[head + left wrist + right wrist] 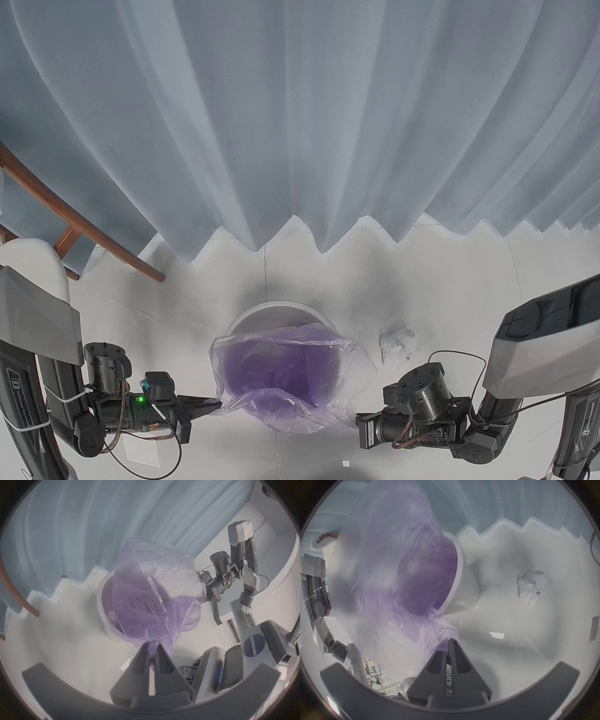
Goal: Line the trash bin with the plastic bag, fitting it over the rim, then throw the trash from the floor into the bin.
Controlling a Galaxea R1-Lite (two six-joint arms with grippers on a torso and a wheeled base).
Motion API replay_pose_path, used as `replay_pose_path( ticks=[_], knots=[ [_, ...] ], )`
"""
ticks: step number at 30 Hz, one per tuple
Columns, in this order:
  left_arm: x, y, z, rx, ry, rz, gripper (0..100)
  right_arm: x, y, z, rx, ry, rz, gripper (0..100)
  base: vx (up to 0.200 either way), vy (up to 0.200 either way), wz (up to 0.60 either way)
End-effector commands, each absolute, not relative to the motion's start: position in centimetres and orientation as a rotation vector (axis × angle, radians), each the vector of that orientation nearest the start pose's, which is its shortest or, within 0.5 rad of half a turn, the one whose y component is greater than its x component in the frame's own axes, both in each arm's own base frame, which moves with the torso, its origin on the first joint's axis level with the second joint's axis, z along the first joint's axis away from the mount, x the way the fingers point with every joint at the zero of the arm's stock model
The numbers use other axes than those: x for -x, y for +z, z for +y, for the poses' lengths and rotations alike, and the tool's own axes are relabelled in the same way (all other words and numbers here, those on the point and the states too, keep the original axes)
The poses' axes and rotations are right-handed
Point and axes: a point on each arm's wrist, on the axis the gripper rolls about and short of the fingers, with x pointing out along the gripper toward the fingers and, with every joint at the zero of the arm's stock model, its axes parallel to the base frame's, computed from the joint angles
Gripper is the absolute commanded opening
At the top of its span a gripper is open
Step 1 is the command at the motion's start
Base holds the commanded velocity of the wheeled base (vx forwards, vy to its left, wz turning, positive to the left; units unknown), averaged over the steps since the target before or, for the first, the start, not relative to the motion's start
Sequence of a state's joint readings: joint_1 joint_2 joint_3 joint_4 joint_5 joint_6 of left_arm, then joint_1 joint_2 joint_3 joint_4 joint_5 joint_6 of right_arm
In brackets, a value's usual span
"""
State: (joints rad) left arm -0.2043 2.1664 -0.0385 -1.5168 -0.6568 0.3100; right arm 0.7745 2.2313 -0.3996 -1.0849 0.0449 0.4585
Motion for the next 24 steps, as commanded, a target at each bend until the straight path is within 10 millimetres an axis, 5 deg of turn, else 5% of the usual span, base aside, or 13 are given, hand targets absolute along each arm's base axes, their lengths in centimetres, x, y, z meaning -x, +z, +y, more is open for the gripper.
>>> replay_pose_path(
  ticks=[1,11,18,24],
  knots=[
    [-20.2,1.0,-6.0,-0.134,-0.936,0.484,0,-20.2,-2.7,20.1,-0.131,0.593,0.891,0,-0.200,0.000,0.00],
    [-20.3,0.9,-5.8,-0.131,-0.929,0.488,0,-20.6,-2.4,20.3,-0.146,0.593,0.873,0,-0.200,0.000,0.00],
    [-22.1,1.1,-5.3,0.051,-0.786,0.517,0,-23.1,-1.2,21.6,-0.220,0.600,0.773,0,0.000,0.000,0.00],
    [-23.0,1.6,-5.5,-0.116,-0.809,0.406,0,-23.1,-2.4,21.7,-0.203,0.595,0.801,0,0.000,0.000,0.00]
  ],
)
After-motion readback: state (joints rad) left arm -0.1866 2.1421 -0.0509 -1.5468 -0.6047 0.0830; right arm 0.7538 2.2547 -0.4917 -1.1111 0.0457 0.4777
